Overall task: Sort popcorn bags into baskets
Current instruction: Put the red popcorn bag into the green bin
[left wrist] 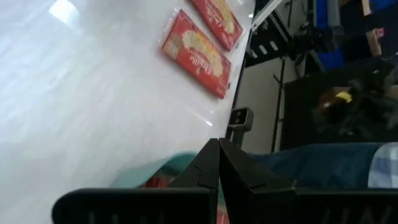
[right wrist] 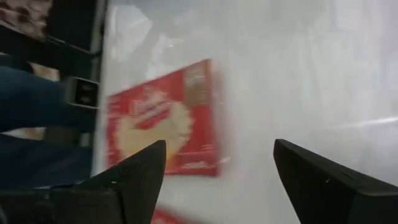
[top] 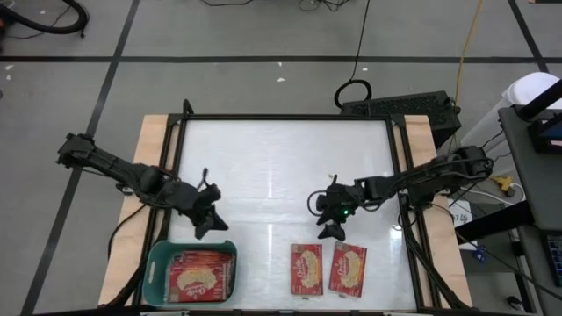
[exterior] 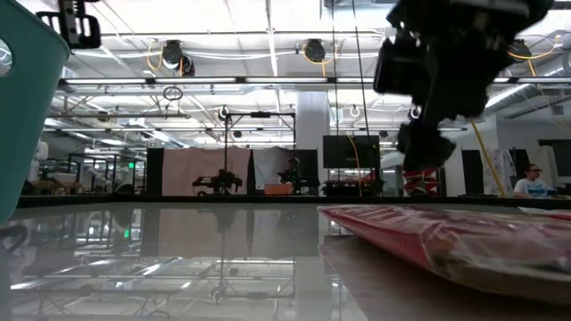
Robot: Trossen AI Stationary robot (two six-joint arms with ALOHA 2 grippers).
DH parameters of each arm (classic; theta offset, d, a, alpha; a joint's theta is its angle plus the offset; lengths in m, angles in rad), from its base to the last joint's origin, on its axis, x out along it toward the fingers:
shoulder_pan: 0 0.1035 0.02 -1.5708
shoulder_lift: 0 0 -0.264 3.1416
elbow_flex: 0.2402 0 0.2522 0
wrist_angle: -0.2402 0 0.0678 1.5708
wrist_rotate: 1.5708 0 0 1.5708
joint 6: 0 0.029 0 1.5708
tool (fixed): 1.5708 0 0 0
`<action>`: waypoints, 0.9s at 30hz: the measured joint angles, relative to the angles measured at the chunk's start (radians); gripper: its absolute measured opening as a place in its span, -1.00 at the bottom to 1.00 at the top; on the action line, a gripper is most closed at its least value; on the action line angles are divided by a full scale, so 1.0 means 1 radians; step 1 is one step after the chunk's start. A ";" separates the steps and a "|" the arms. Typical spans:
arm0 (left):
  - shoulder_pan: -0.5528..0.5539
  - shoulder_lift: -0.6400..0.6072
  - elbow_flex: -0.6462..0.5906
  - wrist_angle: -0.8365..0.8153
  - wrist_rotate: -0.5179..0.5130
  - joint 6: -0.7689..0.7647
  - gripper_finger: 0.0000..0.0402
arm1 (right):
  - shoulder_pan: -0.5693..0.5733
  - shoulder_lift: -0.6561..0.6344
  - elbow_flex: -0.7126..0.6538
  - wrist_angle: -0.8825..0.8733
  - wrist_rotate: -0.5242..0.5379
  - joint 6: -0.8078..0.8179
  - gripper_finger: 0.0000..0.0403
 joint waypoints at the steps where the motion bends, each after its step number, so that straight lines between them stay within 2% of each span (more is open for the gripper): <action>1: 0.003 0.020 0.000 0.029 0.006 -0.004 -0.94 | 0.005 0.007 -0.020 0.028 0.012 -0.016 0.43; 6: 0.014 0.124 0.000 0.151 0.056 -0.062 -0.94 | 0.044 0.061 -0.076 0.150 0.026 -0.082 0.40; 15: 0.014 0.227 0.001 0.285 0.052 -0.145 -0.94 | 0.092 0.179 -0.078 0.289 0.028 -0.185 0.39; 20: 0.014 0.242 0.000 0.281 0.050 -0.157 -0.94 | 0.129 0.251 -0.076 0.402 0.058 -0.267 0.39; 23: 0.014 0.241 0.000 0.276 0.045 -0.157 -0.94 | 0.156 0.283 -0.074 0.442 0.113 -0.342 0.36; 27: 0.021 0.242 0.000 0.261 0.041 -0.154 -0.94 | 0.172 0.328 -0.074 0.474 0.118 -0.387 0.20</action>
